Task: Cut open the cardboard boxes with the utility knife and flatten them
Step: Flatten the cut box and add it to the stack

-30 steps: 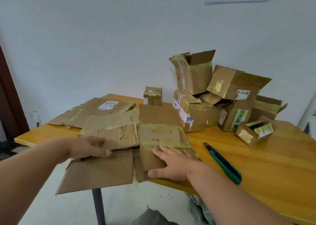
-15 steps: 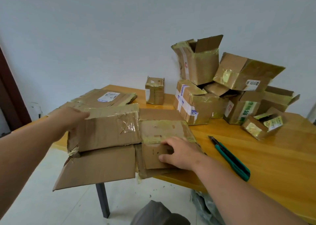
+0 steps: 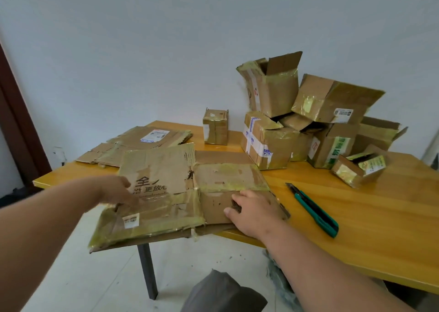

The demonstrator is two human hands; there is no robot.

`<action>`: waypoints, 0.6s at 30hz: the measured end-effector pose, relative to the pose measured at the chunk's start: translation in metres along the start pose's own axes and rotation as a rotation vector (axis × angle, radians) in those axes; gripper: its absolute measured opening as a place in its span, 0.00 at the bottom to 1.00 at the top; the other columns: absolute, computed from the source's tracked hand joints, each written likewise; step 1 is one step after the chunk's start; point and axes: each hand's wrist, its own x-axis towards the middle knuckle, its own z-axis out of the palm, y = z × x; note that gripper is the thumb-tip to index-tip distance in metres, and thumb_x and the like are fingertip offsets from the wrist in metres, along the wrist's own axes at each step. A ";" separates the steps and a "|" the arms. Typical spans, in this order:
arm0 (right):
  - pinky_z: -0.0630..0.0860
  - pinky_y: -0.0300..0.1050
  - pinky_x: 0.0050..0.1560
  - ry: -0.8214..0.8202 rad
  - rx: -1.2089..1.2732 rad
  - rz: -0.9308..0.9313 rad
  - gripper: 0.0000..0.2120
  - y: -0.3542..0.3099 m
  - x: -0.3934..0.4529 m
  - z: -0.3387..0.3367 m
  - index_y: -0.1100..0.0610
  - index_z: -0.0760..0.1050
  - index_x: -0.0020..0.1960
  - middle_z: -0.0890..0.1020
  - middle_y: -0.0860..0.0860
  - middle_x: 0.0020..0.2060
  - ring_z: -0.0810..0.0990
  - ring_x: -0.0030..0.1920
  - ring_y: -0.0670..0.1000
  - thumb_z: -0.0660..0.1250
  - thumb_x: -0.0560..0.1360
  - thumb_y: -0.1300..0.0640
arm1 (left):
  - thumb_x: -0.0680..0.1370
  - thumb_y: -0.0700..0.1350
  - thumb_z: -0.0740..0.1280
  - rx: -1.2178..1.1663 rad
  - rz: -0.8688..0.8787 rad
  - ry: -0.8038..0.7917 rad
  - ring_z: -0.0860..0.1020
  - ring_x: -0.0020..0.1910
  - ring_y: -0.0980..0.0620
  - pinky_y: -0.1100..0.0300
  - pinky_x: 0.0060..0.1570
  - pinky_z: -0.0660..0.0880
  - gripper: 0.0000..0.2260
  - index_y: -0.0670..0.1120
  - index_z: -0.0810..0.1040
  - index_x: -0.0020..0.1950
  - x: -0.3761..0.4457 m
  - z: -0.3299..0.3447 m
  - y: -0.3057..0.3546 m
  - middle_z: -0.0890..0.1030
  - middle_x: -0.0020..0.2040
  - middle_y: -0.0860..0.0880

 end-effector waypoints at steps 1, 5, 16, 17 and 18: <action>0.48 0.64 0.76 -0.008 -0.010 0.009 0.26 0.002 0.000 0.001 0.42 0.61 0.78 0.59 0.46 0.79 0.55 0.78 0.54 0.54 0.81 0.38 | 0.73 0.57 0.73 0.013 0.009 0.039 0.61 0.74 0.40 0.42 0.71 0.60 0.39 0.48 0.59 0.78 0.002 0.011 -0.003 0.62 0.76 0.43; 0.44 0.66 0.77 0.021 0.033 0.217 0.25 0.018 0.005 -0.003 0.36 0.58 0.77 0.50 0.49 0.81 0.46 0.79 0.59 0.57 0.81 0.43 | 0.70 0.49 0.77 -0.382 -0.050 -0.010 0.65 0.70 0.37 0.41 0.66 0.66 0.43 0.48 0.56 0.78 0.004 0.031 -0.014 0.66 0.73 0.41; 0.74 0.55 0.64 0.042 0.332 0.446 0.34 0.029 0.016 -0.018 0.48 0.66 0.73 0.73 0.52 0.67 0.71 0.67 0.57 0.74 0.70 0.43 | 0.70 0.38 0.77 -0.513 -0.032 0.044 0.69 0.52 0.44 0.48 0.59 0.66 0.32 0.44 0.67 0.70 0.002 0.015 -0.005 0.73 0.49 0.46; 0.77 0.54 0.60 0.065 0.424 0.462 0.32 0.029 0.017 -0.018 0.50 0.67 0.71 0.75 0.52 0.63 0.74 0.63 0.56 0.74 0.71 0.47 | 0.70 0.36 0.76 -0.540 -0.007 0.076 0.71 0.50 0.45 0.49 0.57 0.67 0.30 0.44 0.68 0.68 0.000 0.010 -0.004 0.74 0.46 0.47; 0.78 0.52 0.56 0.088 0.506 0.477 0.29 0.029 0.017 -0.018 0.53 0.67 0.69 0.76 0.52 0.60 0.75 0.60 0.55 0.73 0.72 0.50 | 0.70 0.33 0.75 -0.582 0.022 0.105 0.72 0.47 0.46 0.50 0.54 0.67 0.28 0.44 0.68 0.66 -0.002 0.005 -0.005 0.75 0.45 0.48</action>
